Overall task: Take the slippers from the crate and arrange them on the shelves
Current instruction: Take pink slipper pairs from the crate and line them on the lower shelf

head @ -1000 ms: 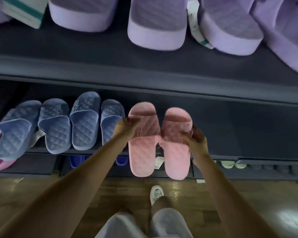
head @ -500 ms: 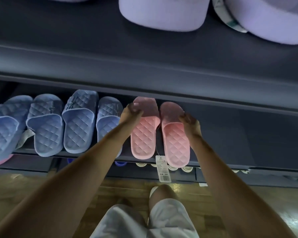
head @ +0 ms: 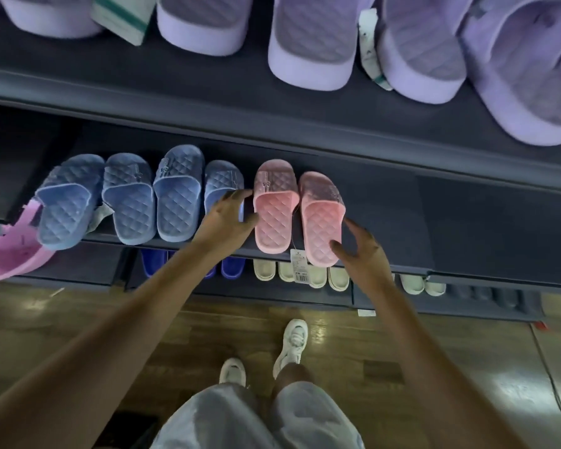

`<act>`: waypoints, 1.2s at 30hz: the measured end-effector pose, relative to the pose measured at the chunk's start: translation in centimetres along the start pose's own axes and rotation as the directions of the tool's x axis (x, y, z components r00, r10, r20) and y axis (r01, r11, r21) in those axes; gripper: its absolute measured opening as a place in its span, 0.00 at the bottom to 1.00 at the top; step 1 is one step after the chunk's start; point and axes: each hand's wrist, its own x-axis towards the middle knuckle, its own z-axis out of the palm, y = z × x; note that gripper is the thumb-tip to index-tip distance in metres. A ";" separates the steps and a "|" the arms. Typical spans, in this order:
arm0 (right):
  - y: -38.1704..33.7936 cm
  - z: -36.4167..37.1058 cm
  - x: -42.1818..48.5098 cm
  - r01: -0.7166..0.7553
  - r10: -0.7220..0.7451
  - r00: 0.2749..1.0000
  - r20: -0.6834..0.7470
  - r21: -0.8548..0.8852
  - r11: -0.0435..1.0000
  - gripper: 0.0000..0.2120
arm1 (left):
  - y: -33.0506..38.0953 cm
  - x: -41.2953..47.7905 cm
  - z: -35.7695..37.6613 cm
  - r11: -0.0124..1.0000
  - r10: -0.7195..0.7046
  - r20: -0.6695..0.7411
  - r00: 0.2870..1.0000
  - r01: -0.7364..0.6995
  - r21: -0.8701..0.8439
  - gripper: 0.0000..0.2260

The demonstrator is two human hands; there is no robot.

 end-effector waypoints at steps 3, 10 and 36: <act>-0.9 -1.6 -3.5 0.072 -0.072 0.997 -0.002 -0.040 0.997 0.27 | 0.0 -3.6 -1.6 0.999 0.041 -0.018 0.999 -0.041 0.017 0.22; -1.5 -4.5 -9.4 0.238 -0.240 0.971 0.001 -0.120 0.964 0.27 | 1.3 -11.5 -3.6 0.993 0.099 -0.094 0.991 -0.092 0.074 0.22; -5.0 -5.4 -27.8 0.737 -0.696 0.632 0.341 0.012 0.675 0.26 | 0.6 -43.3 -3.7 0.937 -0.014 -0.534 0.845 0.197 0.288 0.18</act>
